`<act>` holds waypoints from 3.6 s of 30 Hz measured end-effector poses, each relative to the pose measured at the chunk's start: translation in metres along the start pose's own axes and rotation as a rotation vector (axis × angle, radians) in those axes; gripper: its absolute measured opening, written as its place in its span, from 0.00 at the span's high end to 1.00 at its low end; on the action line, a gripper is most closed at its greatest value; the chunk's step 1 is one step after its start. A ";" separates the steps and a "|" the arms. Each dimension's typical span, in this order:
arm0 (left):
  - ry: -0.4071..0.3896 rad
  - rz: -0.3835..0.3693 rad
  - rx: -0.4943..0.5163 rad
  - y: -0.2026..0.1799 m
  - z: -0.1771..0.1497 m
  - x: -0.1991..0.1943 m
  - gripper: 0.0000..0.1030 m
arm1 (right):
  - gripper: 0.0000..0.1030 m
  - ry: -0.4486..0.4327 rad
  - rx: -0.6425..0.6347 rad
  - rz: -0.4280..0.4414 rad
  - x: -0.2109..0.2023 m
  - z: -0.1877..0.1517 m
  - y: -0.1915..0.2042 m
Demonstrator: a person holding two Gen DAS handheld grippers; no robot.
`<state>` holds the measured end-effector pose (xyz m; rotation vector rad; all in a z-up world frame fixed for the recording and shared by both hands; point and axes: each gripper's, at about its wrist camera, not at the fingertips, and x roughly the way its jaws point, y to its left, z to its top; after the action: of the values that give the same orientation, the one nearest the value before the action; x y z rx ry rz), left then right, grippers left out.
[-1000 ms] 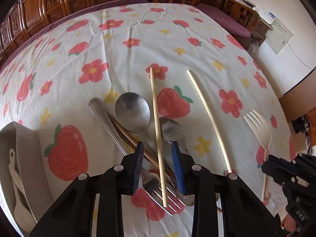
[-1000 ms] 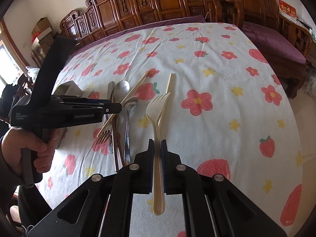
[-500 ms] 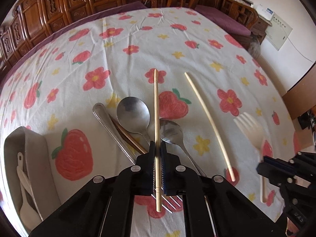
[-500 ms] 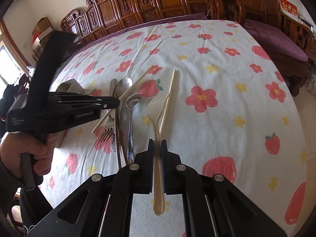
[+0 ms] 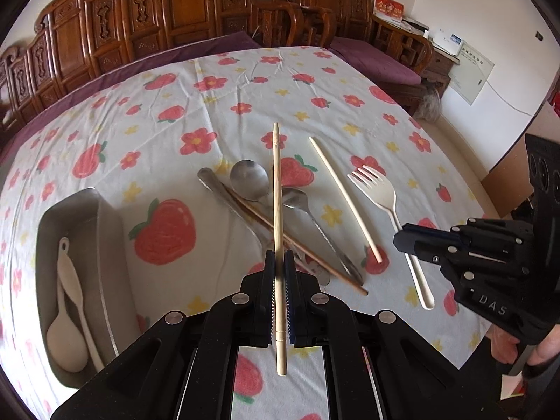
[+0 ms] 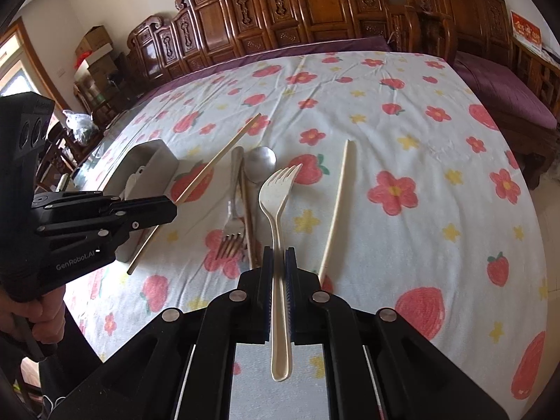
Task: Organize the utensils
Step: 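Lift the fork and chopstick and carry both toward the metal tray, then lower the chopstick and fork into the tray and open both grippers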
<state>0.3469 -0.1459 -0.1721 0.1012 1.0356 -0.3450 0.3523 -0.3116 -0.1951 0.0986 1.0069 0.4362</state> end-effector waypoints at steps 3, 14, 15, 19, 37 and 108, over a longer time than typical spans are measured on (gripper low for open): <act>-0.006 -0.008 -0.015 0.007 -0.006 -0.008 0.96 | 0.92 -0.007 -0.016 0.008 -0.003 0.001 0.009; -0.062 0.017 -0.021 0.034 -0.021 -0.047 0.96 | 0.92 -0.012 -0.093 0.047 -0.010 0.003 0.050; -0.069 0.025 -0.022 0.038 -0.021 -0.051 0.96 | 0.92 -0.015 -0.101 0.054 -0.012 0.002 0.055; -0.087 0.048 -0.030 0.054 -0.021 -0.064 0.96 | 0.92 -0.022 -0.141 0.069 -0.017 0.000 0.079; -0.070 0.173 -0.111 0.148 -0.054 -0.079 0.96 | 0.92 -0.022 -0.280 0.101 -0.015 -0.008 0.158; -0.306 0.209 -0.199 0.223 -0.106 -0.149 0.12 | 0.88 -0.017 -0.202 0.136 0.089 0.075 0.233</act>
<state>0.2638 0.1244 -0.1164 -0.0224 0.7427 -0.0627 0.3838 -0.0550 -0.1605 -0.0110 0.9376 0.6585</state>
